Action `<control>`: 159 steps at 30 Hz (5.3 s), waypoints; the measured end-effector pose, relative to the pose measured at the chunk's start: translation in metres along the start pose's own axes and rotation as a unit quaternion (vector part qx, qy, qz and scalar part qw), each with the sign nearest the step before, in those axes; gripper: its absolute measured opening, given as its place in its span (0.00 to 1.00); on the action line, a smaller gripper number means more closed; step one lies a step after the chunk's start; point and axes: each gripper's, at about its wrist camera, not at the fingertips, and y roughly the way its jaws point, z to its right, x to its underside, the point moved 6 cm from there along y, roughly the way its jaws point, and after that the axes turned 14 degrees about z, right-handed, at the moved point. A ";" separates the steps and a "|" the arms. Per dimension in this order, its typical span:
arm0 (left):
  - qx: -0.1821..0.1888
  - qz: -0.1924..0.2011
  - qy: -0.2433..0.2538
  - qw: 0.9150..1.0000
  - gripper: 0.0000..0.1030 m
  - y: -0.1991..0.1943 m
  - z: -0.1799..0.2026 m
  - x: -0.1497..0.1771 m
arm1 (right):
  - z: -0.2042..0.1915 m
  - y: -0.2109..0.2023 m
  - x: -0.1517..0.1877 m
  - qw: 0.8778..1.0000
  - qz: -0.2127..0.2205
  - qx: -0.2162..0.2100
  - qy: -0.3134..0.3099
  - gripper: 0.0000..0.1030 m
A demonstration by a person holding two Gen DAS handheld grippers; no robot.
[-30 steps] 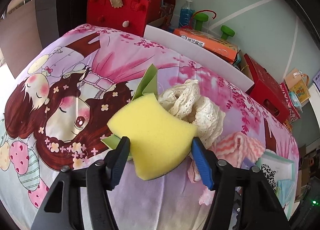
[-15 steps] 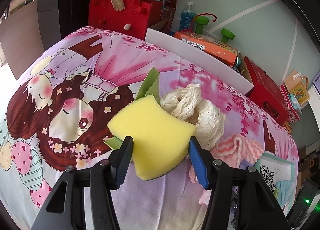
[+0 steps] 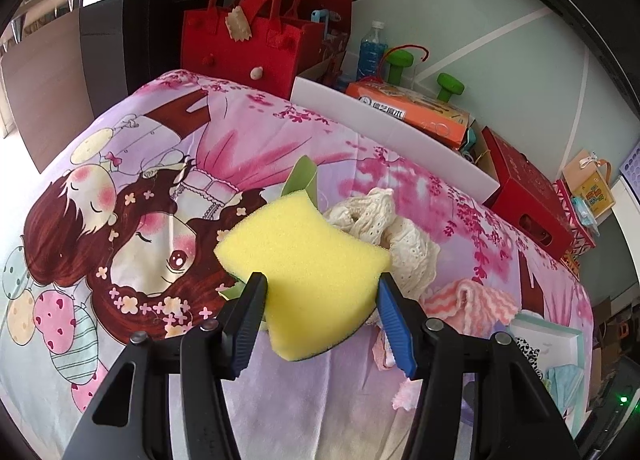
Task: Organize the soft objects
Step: 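Grasp the yellow sponge with the left tool while the right tool grasps the purple baby-wipes pack, then carry the sponge with the left tool while the right tool carries the wipes, releasing both in the tray, then move both open tools back to the pile toward the green and lace cloths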
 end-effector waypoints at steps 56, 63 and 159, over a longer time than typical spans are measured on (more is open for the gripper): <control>0.228 0.038 0.285 0.930 0.57 -0.080 0.269 0.132 | 0.255 -0.139 -0.014 0.950 0.100 0.239 0.175 0.54; 0.232 0.036 0.317 0.919 0.58 -0.081 0.286 0.153 | 0.259 -0.133 -0.009 0.952 0.089 0.228 0.183 0.54; -0.105 0.021 -0.016 0.994 0.96 -0.016 -0.064 -0.010 | -0.014 -0.054 -0.031 0.997 0.075 0.024 -0.018 1.00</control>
